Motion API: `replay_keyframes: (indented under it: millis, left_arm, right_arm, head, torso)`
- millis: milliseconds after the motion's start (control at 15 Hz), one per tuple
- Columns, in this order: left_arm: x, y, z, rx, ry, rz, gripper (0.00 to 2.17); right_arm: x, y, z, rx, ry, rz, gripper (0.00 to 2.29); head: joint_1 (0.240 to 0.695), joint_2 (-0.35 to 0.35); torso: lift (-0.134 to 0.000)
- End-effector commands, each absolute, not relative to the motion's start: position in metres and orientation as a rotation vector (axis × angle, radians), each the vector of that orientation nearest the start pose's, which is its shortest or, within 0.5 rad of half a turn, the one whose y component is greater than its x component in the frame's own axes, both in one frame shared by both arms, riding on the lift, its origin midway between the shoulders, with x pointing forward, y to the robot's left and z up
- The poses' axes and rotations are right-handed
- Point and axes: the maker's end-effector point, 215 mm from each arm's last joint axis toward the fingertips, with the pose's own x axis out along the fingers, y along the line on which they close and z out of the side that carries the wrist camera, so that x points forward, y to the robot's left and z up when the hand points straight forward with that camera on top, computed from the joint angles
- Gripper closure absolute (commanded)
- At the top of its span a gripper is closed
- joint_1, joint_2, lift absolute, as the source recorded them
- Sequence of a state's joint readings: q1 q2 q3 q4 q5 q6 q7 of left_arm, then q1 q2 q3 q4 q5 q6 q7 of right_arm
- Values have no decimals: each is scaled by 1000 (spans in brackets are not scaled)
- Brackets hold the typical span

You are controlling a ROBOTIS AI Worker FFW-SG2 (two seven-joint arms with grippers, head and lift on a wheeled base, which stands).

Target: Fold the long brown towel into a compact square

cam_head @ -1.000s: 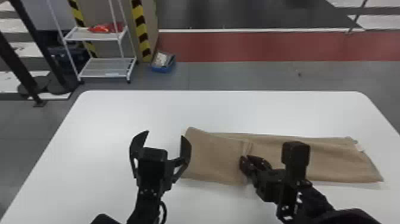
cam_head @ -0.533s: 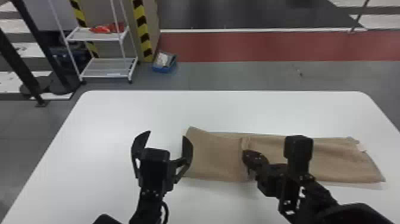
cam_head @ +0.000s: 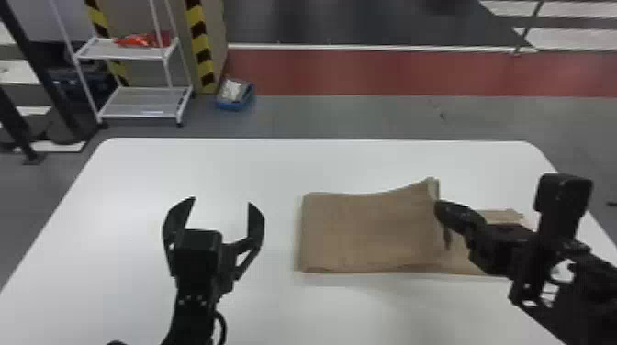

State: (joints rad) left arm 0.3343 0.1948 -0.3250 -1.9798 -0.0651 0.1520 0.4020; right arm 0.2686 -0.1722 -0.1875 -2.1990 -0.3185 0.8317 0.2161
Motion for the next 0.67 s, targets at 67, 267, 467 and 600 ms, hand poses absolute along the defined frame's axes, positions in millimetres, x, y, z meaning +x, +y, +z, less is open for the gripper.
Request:
replay_keyframes:
  millis: [67,267,467,600]
  left_arm:
    - [473,164,-344,158,49,44,83]
    - [475,154,-345,154,50,24,83]
    - [478,157,-345,158,48,34,83]
    - [477,159,-347,164,53,36,83]
  right_arm:
    - [480,-332,-382,160,451,101,1298]
    - [489,-316,-387,126,462,142,1298]
    - [486,-325,-339,136,402,144,1298]
    - [489,-368,-317,138,376,84,1298]
  head:
    - [695,-125]
    - [695,-191]
    - [695,-186]
    - [695,-188]
  torso:
    - [-118]
    - [-118]
    - [-118]
    - [-118]
